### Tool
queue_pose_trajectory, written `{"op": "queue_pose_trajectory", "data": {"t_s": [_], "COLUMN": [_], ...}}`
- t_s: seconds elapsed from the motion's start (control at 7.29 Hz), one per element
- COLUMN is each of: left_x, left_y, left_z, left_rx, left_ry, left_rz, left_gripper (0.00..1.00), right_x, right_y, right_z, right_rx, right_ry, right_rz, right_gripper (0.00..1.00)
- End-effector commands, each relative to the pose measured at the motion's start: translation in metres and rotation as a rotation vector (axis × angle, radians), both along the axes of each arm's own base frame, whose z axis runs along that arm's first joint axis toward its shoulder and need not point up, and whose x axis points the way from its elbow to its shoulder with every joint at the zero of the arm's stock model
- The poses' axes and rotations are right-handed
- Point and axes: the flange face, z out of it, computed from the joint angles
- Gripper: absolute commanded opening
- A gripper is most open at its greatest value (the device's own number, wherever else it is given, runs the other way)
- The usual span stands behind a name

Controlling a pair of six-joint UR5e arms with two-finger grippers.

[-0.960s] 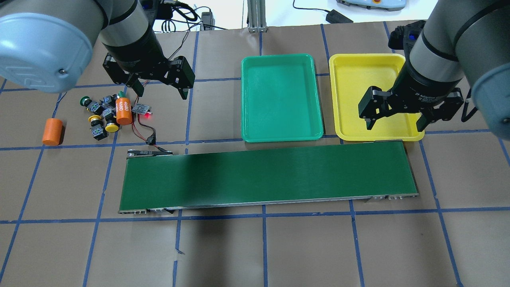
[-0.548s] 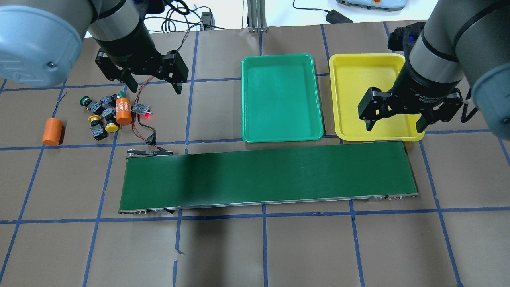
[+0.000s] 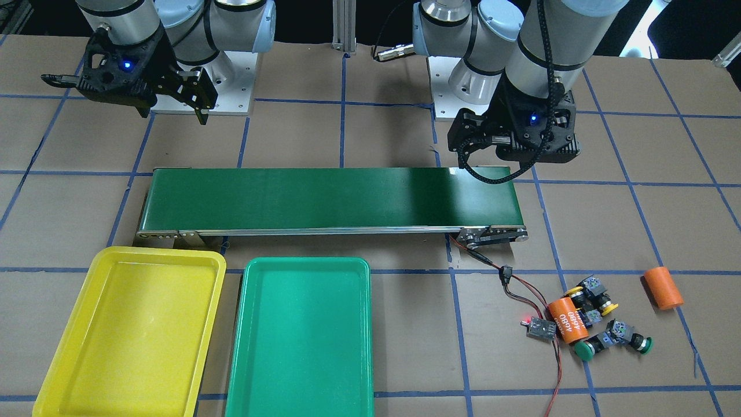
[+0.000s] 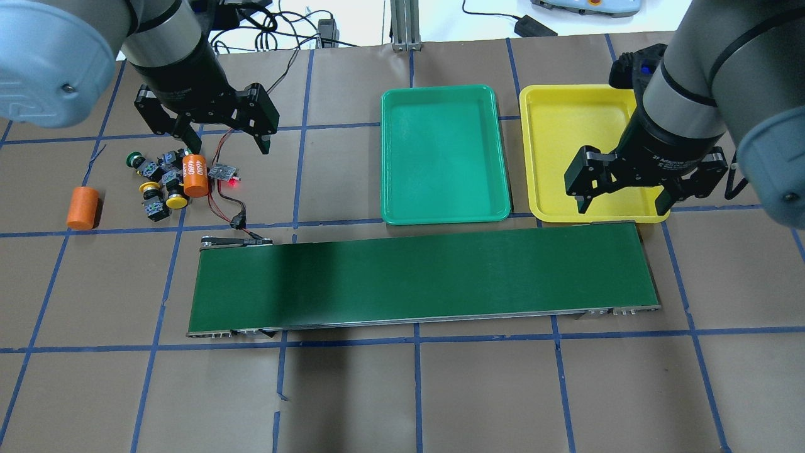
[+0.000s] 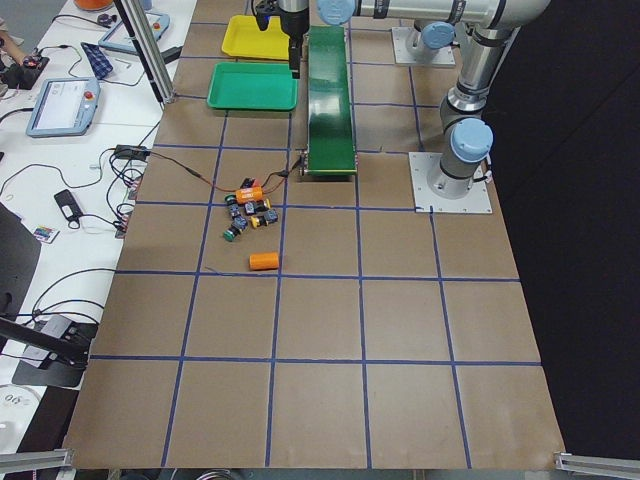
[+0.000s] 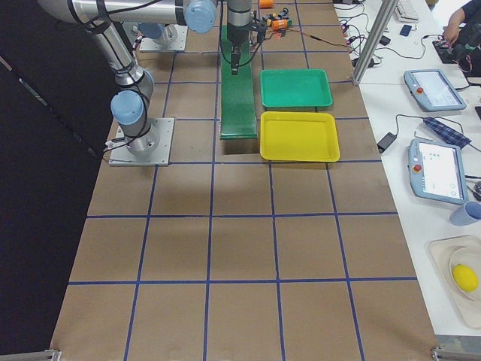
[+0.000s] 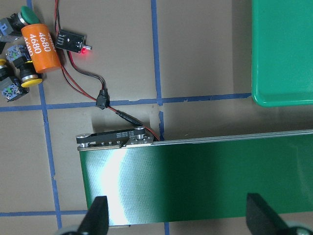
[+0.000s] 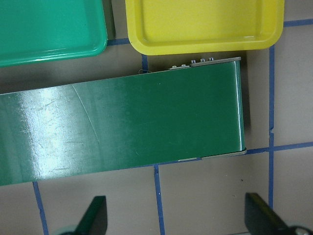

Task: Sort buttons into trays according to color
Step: 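Move the left gripper over the pile of buttons and orange cell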

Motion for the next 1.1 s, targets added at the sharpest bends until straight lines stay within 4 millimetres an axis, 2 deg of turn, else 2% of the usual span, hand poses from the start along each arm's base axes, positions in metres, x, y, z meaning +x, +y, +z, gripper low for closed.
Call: {"op": "queue_pose_trajectory", "data": {"t_s": [0.0, 0.41, 0.55, 0.69, 0.82, 0.96], "left_x": [0.006, 0.006, 0.013, 0.039, 0.106, 0.182], "left_y": [0.006, 0.011, 0.005, -0.005, -0.021, -0.037], "left_z": [0.006, 0.006, 0.004, -0.001, -0.017, -0.029], "left_rx": [-0.018, -0.016, -0.013, 0.002, 0.042, 0.029], "left_ry": [-0.05, -0.054, -0.055, -0.056, -0.065, -0.059], "left_rz": [-0.002, -0.004, 0.008, -0.015, 0.002, 0.038], "left_gripper": [1.0, 1.0, 1.0, 1.0, 1.0, 1.0], "right_x": [0.0, 0.0, 0.001, 0.0, 0.0, -0.001], "right_y": [0.001, 0.001, 0.001, 0.001, 0.001, 0.001], "right_z": [-0.004, -0.004, -0.004, -0.004, -0.004, -0.004], "right_rx": [0.008, 0.009, 0.009, 0.009, 0.011, 0.011], "right_ry": [0.0, -0.001, -0.007, -0.002, -0.002, 0.0], "right_rz": [0.0, -0.007, -0.004, -0.002, -0.002, -0.003], "right_gripper": [1.0, 1.0, 1.0, 1.0, 1.0, 1.0]}}
